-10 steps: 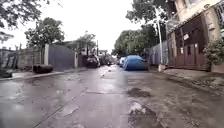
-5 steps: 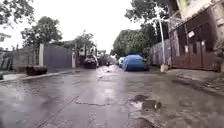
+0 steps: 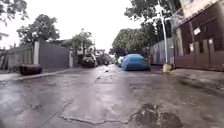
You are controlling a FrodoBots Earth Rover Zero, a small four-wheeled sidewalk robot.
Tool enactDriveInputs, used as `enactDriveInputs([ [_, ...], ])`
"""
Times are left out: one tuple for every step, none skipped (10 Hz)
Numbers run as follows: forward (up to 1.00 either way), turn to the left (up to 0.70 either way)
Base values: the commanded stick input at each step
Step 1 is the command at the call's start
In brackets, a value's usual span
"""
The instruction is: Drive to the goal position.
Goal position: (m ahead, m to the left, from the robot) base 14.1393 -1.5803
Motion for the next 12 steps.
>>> enactDriveInputs([
  [1.00,0.00],
  [1.00,0.00],
  [1.00,0.00],
  [1.00,0.00],
  [1.00,0.00],
  [1.00,0.00],
  [1.00,0.00],
  [1.00,0.00],
  [1.00,0.00],
  [1.00,0.00],
  [1.00,0.00],
  [1.00,0.00],
])
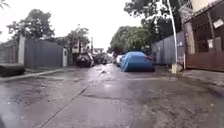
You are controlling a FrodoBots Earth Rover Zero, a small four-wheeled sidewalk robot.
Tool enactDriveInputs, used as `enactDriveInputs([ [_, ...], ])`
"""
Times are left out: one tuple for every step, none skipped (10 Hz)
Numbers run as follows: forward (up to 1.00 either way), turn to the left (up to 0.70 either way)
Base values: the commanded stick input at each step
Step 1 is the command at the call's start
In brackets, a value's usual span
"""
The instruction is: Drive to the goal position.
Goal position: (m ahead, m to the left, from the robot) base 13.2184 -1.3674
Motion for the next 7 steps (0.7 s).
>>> enactDriveInputs([
  [1.00,0.00],
  [1.00,0.00],
  [1.00,0.00],
  [1.00,0.00],
  [1.00,0.00],
  [1.00,0.00],
  [1.00,0.00],
])
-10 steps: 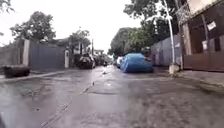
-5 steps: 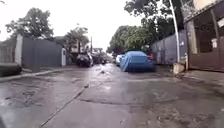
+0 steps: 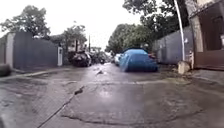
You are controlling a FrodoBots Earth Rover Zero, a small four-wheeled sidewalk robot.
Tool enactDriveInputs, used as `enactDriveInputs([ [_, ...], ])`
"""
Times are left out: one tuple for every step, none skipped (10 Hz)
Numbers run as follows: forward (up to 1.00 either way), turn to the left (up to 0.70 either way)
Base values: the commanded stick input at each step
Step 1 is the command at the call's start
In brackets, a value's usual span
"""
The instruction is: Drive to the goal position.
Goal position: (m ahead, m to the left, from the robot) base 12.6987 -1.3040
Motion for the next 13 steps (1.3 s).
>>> enactDriveInputs([
  [1.00,0.00],
  [1.00,0.08],
  [1.00,0.20],
  [1.00,0.07],
  [1.00,0.24],
  [1.00,0.00],
  [1.00,0.00],
  [1.00,0.00],
  [1.00,0.00],
  [1.00,0.00],
  [1.00,0.00],
  [1.00,0.00],
  [1.00,0.00],
])
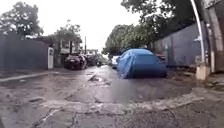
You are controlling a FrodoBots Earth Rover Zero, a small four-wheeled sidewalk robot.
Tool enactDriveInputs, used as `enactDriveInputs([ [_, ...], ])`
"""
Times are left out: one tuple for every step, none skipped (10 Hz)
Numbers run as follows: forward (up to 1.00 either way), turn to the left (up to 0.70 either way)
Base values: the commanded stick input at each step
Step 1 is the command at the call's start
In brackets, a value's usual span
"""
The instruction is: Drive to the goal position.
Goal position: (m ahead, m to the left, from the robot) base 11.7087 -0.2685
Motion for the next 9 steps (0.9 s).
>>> enactDriveInputs([
  [1.00,0.00],
  [1.00,0.00],
  [1.00,0.00],
  [1.00,0.00],
  [1.00,0.00],
  [1.00,0.01],
  [1.00,0.27],
  [1.00,0.27],
  [1.00,0.27],
])
